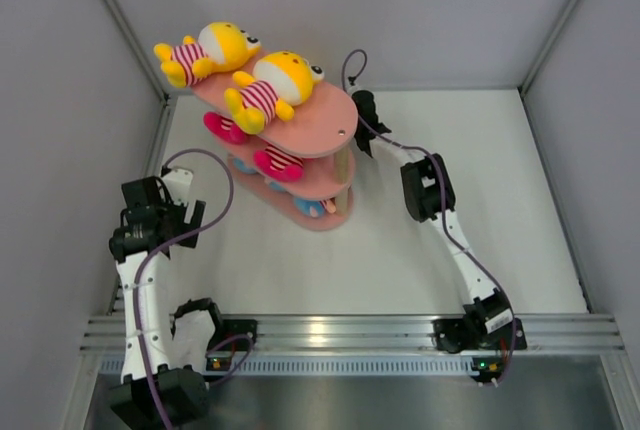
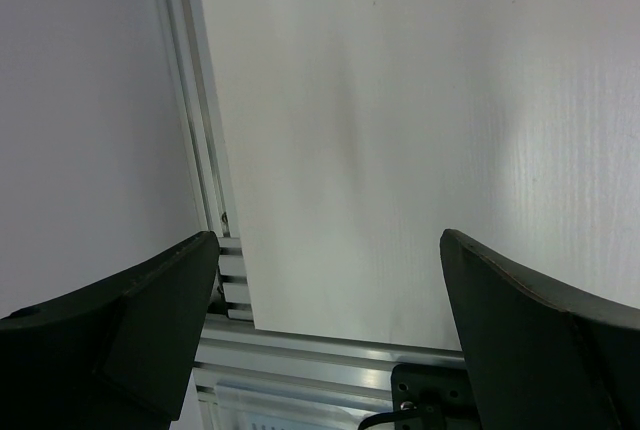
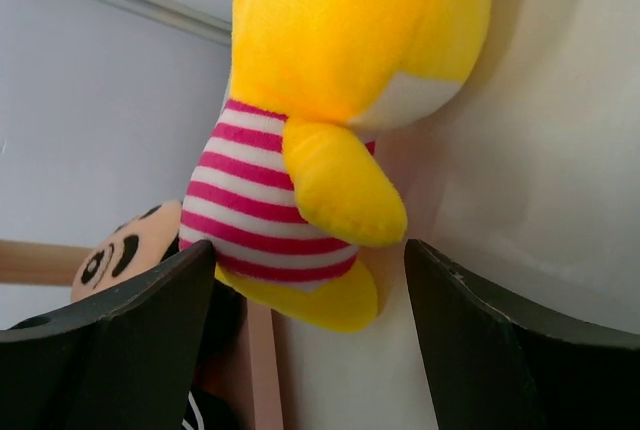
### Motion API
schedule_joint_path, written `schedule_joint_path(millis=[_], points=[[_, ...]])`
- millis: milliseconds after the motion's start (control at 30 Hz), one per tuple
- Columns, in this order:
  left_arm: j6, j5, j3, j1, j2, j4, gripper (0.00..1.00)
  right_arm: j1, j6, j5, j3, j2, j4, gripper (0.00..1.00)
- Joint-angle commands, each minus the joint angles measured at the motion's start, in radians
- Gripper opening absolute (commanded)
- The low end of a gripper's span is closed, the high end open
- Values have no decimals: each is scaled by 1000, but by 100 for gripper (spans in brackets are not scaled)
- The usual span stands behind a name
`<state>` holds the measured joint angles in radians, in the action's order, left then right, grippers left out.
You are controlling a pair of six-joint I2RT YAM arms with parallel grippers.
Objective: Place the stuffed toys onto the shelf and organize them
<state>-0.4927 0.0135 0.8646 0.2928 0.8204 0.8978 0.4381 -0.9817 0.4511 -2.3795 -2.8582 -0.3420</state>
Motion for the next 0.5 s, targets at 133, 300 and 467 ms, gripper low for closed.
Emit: schedule_joint_path(millis=[133,300,467], points=[[11,6,50,5,-6,-40,98,10,-32,-117,-37,-43,14,79],[16,6,53,5,-6,-39,98,7,-89,-212,-82,-79,-17,73],[16,13,48,5,-1,-39,98,10,-150,-304,-147,-125,-20,74]])
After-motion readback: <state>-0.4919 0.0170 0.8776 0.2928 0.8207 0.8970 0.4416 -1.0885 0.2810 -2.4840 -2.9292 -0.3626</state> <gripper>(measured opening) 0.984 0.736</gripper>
